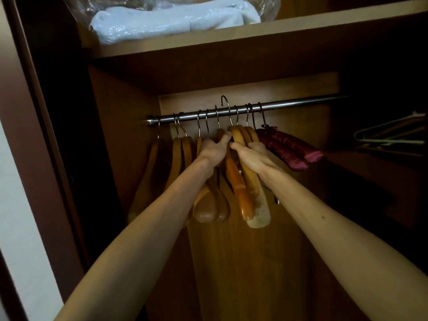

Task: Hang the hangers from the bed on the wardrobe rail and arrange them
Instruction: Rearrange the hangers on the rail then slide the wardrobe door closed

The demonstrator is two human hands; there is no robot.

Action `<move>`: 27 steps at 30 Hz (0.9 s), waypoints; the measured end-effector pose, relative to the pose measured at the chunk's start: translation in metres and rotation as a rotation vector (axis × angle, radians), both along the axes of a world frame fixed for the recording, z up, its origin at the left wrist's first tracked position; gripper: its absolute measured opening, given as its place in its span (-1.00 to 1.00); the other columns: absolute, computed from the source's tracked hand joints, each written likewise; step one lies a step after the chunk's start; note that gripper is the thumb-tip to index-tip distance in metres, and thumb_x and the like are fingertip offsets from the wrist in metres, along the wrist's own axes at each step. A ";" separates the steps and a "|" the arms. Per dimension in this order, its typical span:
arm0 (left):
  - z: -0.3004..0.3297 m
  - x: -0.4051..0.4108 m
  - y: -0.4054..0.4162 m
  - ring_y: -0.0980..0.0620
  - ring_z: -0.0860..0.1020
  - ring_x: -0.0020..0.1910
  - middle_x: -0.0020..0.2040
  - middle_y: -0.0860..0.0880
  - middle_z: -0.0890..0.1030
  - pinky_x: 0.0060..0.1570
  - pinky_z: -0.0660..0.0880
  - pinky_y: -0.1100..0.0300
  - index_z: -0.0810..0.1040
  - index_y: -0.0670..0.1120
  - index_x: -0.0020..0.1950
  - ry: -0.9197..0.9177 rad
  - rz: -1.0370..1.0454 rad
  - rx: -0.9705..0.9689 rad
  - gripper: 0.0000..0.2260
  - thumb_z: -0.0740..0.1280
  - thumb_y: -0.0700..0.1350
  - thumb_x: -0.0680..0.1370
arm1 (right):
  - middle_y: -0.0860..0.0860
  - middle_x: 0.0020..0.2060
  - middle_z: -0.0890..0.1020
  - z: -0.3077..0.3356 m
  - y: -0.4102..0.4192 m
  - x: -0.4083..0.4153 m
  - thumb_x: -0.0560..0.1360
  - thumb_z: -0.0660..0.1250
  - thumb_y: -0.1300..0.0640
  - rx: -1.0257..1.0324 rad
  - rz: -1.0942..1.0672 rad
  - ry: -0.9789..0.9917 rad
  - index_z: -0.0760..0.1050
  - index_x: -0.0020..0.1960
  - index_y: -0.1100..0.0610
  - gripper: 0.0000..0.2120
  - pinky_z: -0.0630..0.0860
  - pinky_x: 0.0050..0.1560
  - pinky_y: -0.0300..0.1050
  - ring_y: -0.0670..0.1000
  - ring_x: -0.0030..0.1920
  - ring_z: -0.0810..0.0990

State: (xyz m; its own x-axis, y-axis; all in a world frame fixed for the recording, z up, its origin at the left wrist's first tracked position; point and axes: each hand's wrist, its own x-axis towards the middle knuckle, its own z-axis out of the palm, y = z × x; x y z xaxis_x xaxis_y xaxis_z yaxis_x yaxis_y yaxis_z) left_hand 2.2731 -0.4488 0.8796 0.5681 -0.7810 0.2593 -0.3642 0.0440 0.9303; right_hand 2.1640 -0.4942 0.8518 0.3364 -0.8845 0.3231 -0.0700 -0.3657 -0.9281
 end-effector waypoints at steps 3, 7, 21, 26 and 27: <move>0.003 0.007 0.000 0.00 0.56 -0.11 -0.01 -0.07 0.63 -0.01 0.43 0.10 0.47 -0.10 0.14 0.012 0.008 -0.002 -0.51 0.25 0.33 0.55 | 0.02 -0.04 0.70 0.005 -0.002 0.009 0.46 0.37 -0.23 -0.025 0.021 -0.014 0.62 0.09 0.06 -0.60 0.57 0.19 0.09 0.06 0.00 0.67; 0.014 0.010 0.000 0.07 0.52 -0.23 -0.06 -0.07 0.64 -0.01 0.42 0.11 0.45 -0.07 -0.08 0.013 -0.003 0.004 -0.60 0.24 0.29 0.58 | 0.03 0.08 0.66 0.016 -0.008 0.016 0.44 0.36 -0.25 -0.016 0.043 0.011 0.57 0.25 0.08 -0.47 0.53 0.25 0.08 0.06 0.07 0.64; 0.012 0.016 -0.024 -0.07 0.54 0.17 0.08 -0.09 0.58 0.04 0.44 0.13 0.54 -0.20 0.18 -0.287 0.100 0.135 -0.47 0.15 0.26 0.63 | 0.03 0.04 0.65 0.018 -0.028 0.019 0.54 0.31 -0.20 0.039 -0.004 0.175 0.46 0.39 0.10 -0.47 0.41 -0.11 -0.12 0.03 0.02 0.61; 0.007 0.001 -0.022 -0.08 0.49 0.25 0.07 -0.10 0.60 0.11 0.37 0.12 0.58 -0.20 0.08 -0.432 0.241 0.192 -0.53 0.08 0.16 0.69 | 0.06 0.05 0.64 0.008 -0.028 0.021 0.54 0.31 -0.23 0.053 -0.052 0.183 0.48 0.36 0.14 -0.44 0.50 0.09 -0.04 0.08 0.05 0.61; 0.007 0.000 -0.022 -0.09 0.46 0.33 0.19 -0.14 0.59 0.19 0.38 0.09 0.59 -0.20 0.16 -0.461 0.261 0.187 -0.52 0.08 0.16 0.69 | 0.08 0.13 0.60 0.007 -0.026 0.023 0.56 0.28 -0.22 0.026 -0.077 0.215 0.45 0.39 0.16 -0.43 0.46 0.14 -0.05 0.10 0.13 0.58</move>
State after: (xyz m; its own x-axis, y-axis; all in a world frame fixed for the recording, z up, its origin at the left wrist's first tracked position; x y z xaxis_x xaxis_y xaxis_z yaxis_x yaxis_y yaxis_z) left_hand 2.2729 -0.4704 0.8866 0.6095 -0.6859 0.3976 -0.7117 -0.2524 0.6555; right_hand 2.1866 -0.5201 0.8584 0.3262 -0.9174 0.2281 -0.2936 -0.3277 -0.8980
